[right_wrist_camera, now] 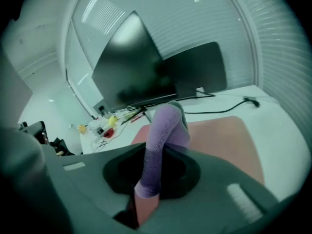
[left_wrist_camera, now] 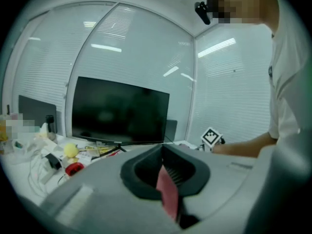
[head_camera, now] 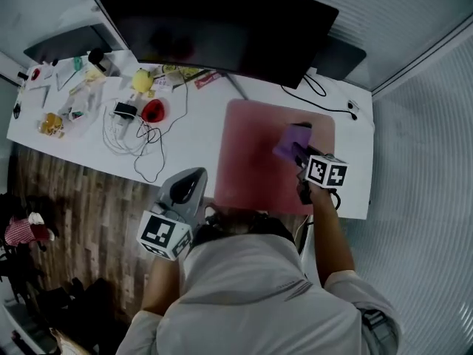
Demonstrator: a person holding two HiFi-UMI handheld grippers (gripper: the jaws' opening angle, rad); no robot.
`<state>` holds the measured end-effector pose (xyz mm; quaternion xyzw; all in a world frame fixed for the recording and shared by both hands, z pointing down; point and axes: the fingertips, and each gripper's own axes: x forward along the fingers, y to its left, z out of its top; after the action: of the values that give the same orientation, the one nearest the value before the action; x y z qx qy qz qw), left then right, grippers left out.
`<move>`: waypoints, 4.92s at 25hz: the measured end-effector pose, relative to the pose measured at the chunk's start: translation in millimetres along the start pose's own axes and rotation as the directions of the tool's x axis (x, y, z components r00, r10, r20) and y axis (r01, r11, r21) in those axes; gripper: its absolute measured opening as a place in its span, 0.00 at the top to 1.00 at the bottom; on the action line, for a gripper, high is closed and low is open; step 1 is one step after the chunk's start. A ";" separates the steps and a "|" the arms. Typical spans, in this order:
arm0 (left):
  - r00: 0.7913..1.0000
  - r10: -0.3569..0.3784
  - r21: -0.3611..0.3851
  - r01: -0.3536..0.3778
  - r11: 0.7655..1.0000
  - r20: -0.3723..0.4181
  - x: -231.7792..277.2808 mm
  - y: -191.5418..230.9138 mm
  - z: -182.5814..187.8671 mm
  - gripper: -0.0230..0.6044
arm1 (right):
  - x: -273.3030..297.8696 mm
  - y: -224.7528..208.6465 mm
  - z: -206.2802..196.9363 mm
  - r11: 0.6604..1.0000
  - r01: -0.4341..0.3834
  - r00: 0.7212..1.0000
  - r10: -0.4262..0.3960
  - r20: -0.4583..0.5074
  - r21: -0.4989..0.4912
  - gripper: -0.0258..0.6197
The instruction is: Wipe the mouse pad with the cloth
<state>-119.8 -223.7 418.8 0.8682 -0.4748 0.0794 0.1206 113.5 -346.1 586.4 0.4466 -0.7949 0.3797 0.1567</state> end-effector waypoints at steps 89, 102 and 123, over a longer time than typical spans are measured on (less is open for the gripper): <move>0.999 -0.033 -0.089 0.030 0.996 -0.035 -149.8 56.9 -70.6 0.96 | 119.1 202.2 -180.7 0.977 -0.148 0.931 0.085 -0.356 -0.152 0.87; 0.989 -0.140 -0.063 0.137 0.989 -0.047 -63.5 -48.9 -54.3 0.96 | 30.4 42.5 -170.9 0.996 0.023 0.951 -0.050 -0.304 -0.090 0.87; 0.962 -0.261 0.003 0.262 0.965 -0.082 26.9 -215.7 -56.6 0.96 | -154.3 -209.4 -173.3 0.938 0.341 0.930 -0.326 -0.171 0.067 0.87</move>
<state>75.3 -117.1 450.9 0.9201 -0.3503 0.1012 0.1430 356.7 -191.5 707.5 0.5509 -0.6734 0.4192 0.2595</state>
